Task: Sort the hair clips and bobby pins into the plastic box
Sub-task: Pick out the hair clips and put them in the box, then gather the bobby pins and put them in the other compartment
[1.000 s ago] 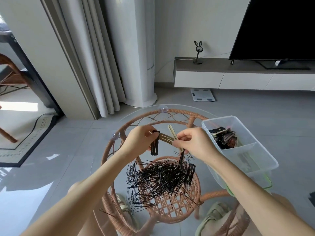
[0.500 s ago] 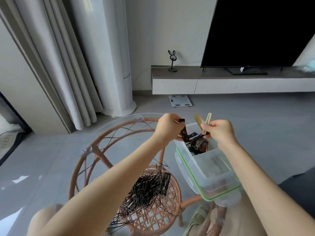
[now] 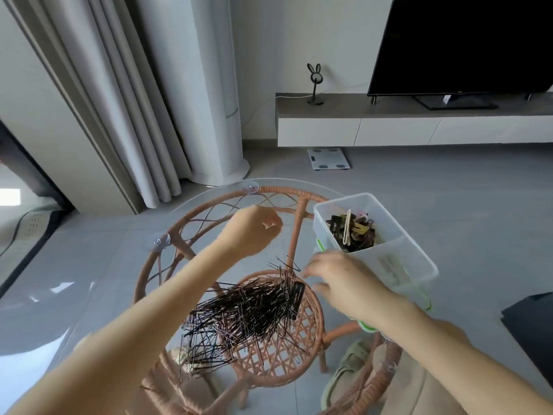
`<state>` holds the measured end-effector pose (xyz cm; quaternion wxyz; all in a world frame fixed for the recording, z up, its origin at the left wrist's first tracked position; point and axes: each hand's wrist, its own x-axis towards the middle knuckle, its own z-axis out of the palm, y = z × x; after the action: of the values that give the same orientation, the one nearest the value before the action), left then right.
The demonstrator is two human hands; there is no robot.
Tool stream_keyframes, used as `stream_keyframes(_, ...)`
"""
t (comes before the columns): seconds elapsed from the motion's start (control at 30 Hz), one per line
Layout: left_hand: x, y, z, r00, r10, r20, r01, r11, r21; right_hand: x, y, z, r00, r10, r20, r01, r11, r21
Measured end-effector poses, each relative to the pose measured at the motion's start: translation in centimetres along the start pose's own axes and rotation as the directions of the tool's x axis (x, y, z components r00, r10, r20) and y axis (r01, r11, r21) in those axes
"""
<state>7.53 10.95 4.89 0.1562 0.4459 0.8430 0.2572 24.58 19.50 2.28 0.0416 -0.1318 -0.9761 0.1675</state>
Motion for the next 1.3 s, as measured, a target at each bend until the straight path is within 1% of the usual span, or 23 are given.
stream_keyframes(0.07,-2.7,-3.6,-0.2,0.994,-0.073,-0.083,0.076,0.996,0.040,0.0,-0.3,2.5,0.993,-0.059,0.101,0.066,0.995,-0.077)
stream_keyframes(0.13,-5.2,-7.2,0.1,0.976,-0.129,-0.175,0.139,0.989,0.049,0.6,-0.3,4.0,0.990,-0.067,0.125,0.080,0.992,-0.102)
stream_keyframes(0.2,-7.4,-10.1,0.7,0.957,-0.158,-0.243,0.172,0.985,0.035,1.4,-0.3,4.7,0.990,-0.075,0.119,0.089,0.989,-0.114)
stream_keyframes(0.27,-9.1,-12.0,1.5,0.943,-0.186,-0.276,0.197,0.980,0.013,1.8,-0.3,4.4,0.984,-0.079,0.157,0.097,0.989,-0.115)
stream_keyframes(0.33,-10.4,-13.1,2.7,0.936,-0.220,-0.274,0.223,0.975,-0.022,2.0,-0.3,3.9,0.972,-0.056,0.229,0.076,0.994,-0.082)
stream_keyframes(0.47,-11.7,-13.1,5.2,0.946,-0.231,-0.228,0.233,0.972,-0.017,1.9,-0.4,2.8,0.948,0.001,0.318,0.010,0.999,-0.035)
stream_keyframes(0.53,-11.8,-12.6,6.1,0.942,-0.237,-0.238,0.235,0.971,-0.037,1.8,-0.7,2.2,0.941,-0.023,0.338,0.055,0.995,-0.087)
stream_keyframes(0.6,-11.6,-11.8,6.7,0.930,-0.260,-0.261,0.252,0.966,-0.063,1.7,-1.4,1.5,0.941,-0.058,0.334,0.112,0.983,-0.145)
stream_keyframes(0.7,-11.1,-10.8,7.3,0.911,-0.292,-0.289,0.273,0.956,-0.106,1.8,-2.6,0.0,0.946,-0.077,0.315,0.152,0.963,-0.221)
stream_keyframes(0.8,-10.5,-9.7,7.6,0.902,-0.311,-0.300,0.267,0.947,-0.179,2.1,-3.4,-1.5,0.953,-0.076,0.293,0.164,0.944,-0.286)
stream_keyframes(0.87,-10.2,-8.8,7.8,0.906,-0.303,-0.295,0.243,0.944,-0.223,2.3,-3.8,-2.3,0.957,-0.070,0.280,0.149,0.951,-0.271)
stream_keyframes(0.93,-9.8,-7.8,7.8,0.916,-0.263,-0.302,0.201,0.955,-0.220,2.4,-3.9,-2.7,0.960,-0.037,0.276,0.096,0.974,-0.203)
stream_keyframes(1.03,-9.1,-6.5,7.7,0.938,-0.150,-0.311,0.110,0.984,-0.142,2.1,-3.3,-3.2,0.967,0.048,0.250,-0.041,0.999,-0.035)
stream_keyframes(1.07,-8.9,-6.3,7.6,0.945,-0.131,-0.300,0.096,0.987,-0.127,2.0,-2.9,-3.3,0.978,0.087,0.191,-0.098,0.994,0.048)
stream_keyframes(1.1,-8.7,-6.1,7.5,0.950,-0.131,-0.282,0.098,0.987,-0.128,1.9,-2.3,-3.4,0.985,0.142,0.098,-0.154,0.980,0.128)
stream_keyframes(1.13,-8.5,-6.1,7.4,0.955,-0.143,-0.260,0.110,0.984,-0.139,1.9,-1.3,-3.5,0.976,0.219,-0.019,-0.212,0.961,0.176)
stream_keyframes(1.17,-8.4,-6.2,7.3,0.960,-0.151,-0.237,0.118,0.982,-0.151,2.1,-0.1,-3.7,0.943,0.305,-0.135,-0.279,0.943,0.185)
stream_keyframes(1.2,-8.3,-6.3,7.2,0.965,-0.143,-0.221,0.111,0.982,-0.151,2.4,1.3,-3.9,0.898,0.381,-0.221,-0.352,0.922,0.162)
stream_keyframes(1.23,-8.2,-6.4,7.1,0.970,-0.127,-0.206,0.099,0.985,-0.143,2.8,2.9,-3.9,0.855,0.443,-0.267,-0.426,0.896,0.124)
stream_keyframes(1.27,-8.1,-6.6,6.9,0.975,-0.118,-0.189,0.093,0.987,-0.135,3.3,4.3,-4.0,0.831,0.484,-0.273,-0.484,0.872,0.073)
stream_keyframes(1.3,-8.1,-6.7,6.7,0.978,-0.117,-0.172,0.095,0.987,-0.127,3.7,5.3,-3.9,0.829,0.498,-0.256,-0.510,0.860,0.021)
